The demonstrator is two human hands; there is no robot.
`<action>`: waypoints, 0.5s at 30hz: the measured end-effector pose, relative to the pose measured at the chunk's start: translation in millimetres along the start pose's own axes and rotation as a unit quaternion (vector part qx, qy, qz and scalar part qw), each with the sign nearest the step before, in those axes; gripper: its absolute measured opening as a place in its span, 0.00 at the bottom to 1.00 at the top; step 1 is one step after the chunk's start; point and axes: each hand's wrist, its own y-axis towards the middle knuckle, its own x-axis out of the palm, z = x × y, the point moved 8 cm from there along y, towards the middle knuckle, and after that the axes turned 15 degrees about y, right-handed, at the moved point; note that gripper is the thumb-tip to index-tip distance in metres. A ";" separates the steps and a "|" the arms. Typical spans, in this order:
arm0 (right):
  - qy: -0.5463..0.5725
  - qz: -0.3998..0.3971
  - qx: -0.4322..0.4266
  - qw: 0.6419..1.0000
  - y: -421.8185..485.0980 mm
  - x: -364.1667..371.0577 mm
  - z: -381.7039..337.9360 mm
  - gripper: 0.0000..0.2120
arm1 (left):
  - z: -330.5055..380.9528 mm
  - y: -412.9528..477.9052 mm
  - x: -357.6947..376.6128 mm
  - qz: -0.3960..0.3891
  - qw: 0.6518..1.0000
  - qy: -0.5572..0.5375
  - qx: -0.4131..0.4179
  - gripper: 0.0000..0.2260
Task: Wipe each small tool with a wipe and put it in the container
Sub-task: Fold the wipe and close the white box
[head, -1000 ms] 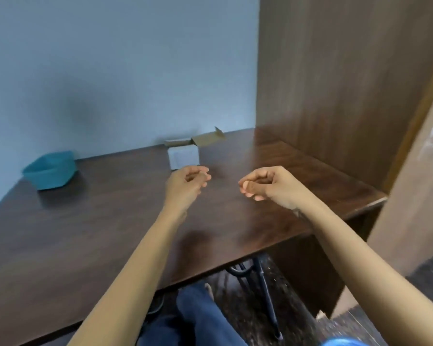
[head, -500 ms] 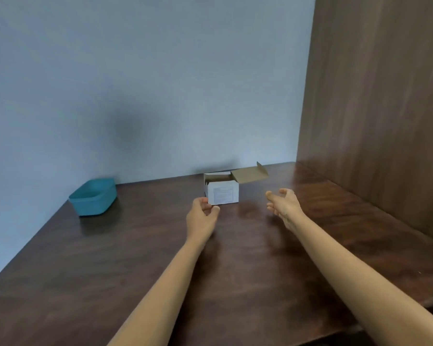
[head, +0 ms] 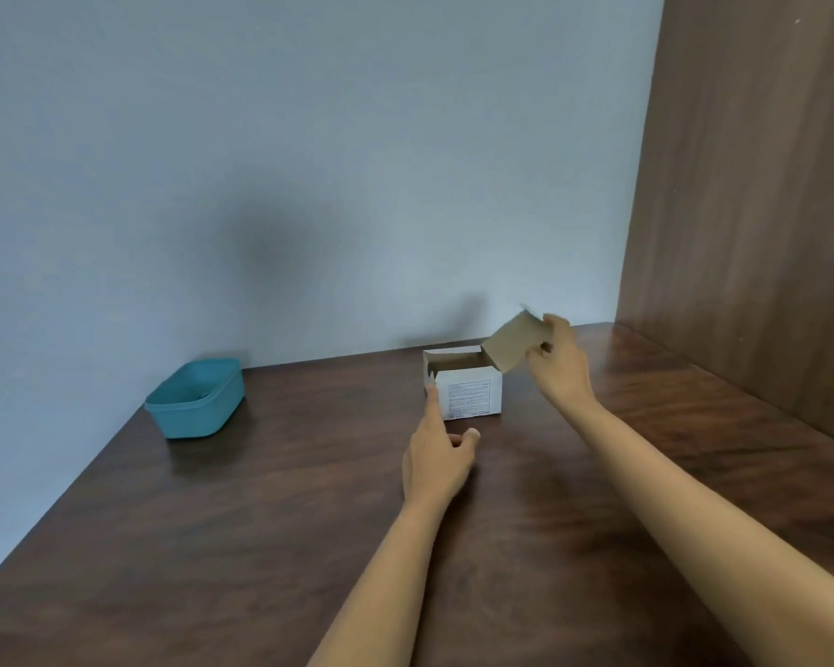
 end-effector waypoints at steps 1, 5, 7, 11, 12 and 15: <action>-0.020 -0.015 -0.050 0.998 -0.2 5.8 -14.3 0.25 | 0.3 -0.1 0.0 -0.001 1.000 0.004 0.001 0.36; -0.102 -0.121 -0.179 0.971 -15.0 44.9 -44.0 0.25 | 0.8 0.7 0.2 0.001 1.000 0.019 0.006 0.36; -0.142 -0.170 -0.221 0.950 -30.7 64.9 -50.6 0.25 | -0.3 1.1 1.4 0.000 1.000 0.018 0.007 0.35; -0.255 -0.219 -0.264 0.904 -57.2 94.8 -43.5 0.25 | -2.3 2.4 3.2 -0.004 1.000 0.014 0.010 0.34; -0.279 -0.225 -0.255 0.898 -61.2 99.6 -38.7 0.24 | -2.1 2.3 3.1 -0.004 1.000 0.013 0.011 0.33; -0.316 -0.230 -0.242 0.888 -67.3 107.8 -25.5 0.23 | -0.3 2.8 3.7 -0.009 1.000 0.015 0.014 0.33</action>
